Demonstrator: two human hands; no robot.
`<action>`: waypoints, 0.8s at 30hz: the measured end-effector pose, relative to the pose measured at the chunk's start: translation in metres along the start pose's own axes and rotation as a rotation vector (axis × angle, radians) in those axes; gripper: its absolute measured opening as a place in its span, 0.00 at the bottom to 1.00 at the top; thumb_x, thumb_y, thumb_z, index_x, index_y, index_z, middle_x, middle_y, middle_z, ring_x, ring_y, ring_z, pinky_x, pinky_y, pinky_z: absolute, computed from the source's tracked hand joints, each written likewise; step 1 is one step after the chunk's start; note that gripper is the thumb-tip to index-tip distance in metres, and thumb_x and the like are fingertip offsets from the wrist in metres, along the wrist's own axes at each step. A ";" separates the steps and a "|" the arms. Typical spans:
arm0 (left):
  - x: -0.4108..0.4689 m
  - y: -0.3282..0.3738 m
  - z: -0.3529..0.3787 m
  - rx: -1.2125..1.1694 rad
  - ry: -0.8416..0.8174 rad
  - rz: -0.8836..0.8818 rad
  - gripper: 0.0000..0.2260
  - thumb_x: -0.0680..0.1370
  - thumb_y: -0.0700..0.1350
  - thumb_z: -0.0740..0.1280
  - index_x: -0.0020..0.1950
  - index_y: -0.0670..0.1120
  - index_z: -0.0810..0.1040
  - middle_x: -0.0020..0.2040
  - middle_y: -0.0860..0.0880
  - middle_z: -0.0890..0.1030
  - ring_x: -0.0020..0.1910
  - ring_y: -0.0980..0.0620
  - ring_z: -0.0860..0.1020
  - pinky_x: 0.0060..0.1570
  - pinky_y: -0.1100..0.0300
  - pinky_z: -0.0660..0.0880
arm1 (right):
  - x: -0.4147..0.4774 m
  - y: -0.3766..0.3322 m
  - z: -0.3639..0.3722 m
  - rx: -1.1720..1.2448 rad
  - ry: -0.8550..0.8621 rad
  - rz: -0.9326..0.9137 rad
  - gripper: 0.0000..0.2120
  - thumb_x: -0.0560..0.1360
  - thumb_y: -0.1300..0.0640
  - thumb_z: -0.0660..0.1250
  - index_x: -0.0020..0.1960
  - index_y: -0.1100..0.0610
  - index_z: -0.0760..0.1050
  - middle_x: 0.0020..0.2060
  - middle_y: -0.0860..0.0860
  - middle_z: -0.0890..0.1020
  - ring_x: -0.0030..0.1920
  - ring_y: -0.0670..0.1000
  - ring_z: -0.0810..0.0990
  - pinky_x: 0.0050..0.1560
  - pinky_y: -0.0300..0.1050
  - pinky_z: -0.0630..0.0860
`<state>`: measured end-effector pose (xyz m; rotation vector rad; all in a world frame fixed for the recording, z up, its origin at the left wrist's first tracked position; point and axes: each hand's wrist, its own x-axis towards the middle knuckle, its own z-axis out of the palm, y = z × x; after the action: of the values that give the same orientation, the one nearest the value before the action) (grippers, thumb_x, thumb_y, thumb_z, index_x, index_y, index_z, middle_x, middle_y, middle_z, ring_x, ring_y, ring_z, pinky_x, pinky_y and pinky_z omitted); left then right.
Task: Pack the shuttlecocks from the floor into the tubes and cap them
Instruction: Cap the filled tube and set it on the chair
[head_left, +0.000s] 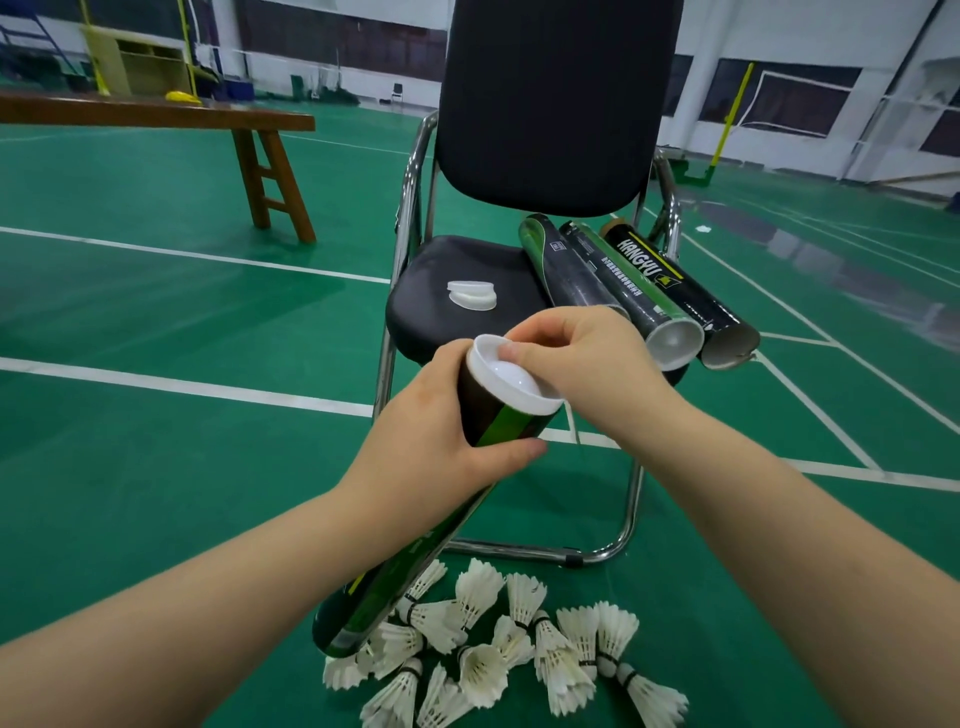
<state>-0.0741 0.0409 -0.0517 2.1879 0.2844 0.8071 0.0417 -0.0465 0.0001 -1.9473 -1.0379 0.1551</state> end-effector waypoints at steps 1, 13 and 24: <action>0.000 -0.001 0.001 0.007 -0.007 -0.002 0.27 0.64 0.55 0.74 0.55 0.65 0.62 0.48 0.68 0.73 0.50 0.70 0.71 0.44 0.77 0.68 | -0.001 0.001 0.001 -0.056 -0.001 -0.013 0.05 0.72 0.54 0.69 0.38 0.50 0.80 0.34 0.43 0.81 0.39 0.44 0.78 0.43 0.41 0.76; -0.004 -0.007 0.002 0.101 -0.083 0.032 0.38 0.68 0.54 0.73 0.63 0.75 0.49 0.54 0.59 0.71 0.46 0.59 0.74 0.44 0.73 0.69 | 0.000 -0.006 0.005 -0.513 -0.082 -0.100 0.07 0.76 0.54 0.63 0.42 0.53 0.76 0.42 0.52 0.81 0.46 0.52 0.77 0.46 0.46 0.73; 0.002 -0.004 -0.004 0.122 -0.020 0.014 0.21 0.66 0.59 0.69 0.48 0.65 0.58 0.40 0.61 0.70 0.39 0.63 0.73 0.36 0.66 0.72 | 0.002 0.008 0.012 0.452 -0.233 0.276 0.10 0.75 0.55 0.65 0.54 0.56 0.78 0.44 0.51 0.80 0.42 0.49 0.78 0.34 0.38 0.75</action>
<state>-0.0746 0.0473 -0.0515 2.3126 0.3158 0.7942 0.0421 -0.0391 -0.0120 -1.6679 -0.7872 0.7224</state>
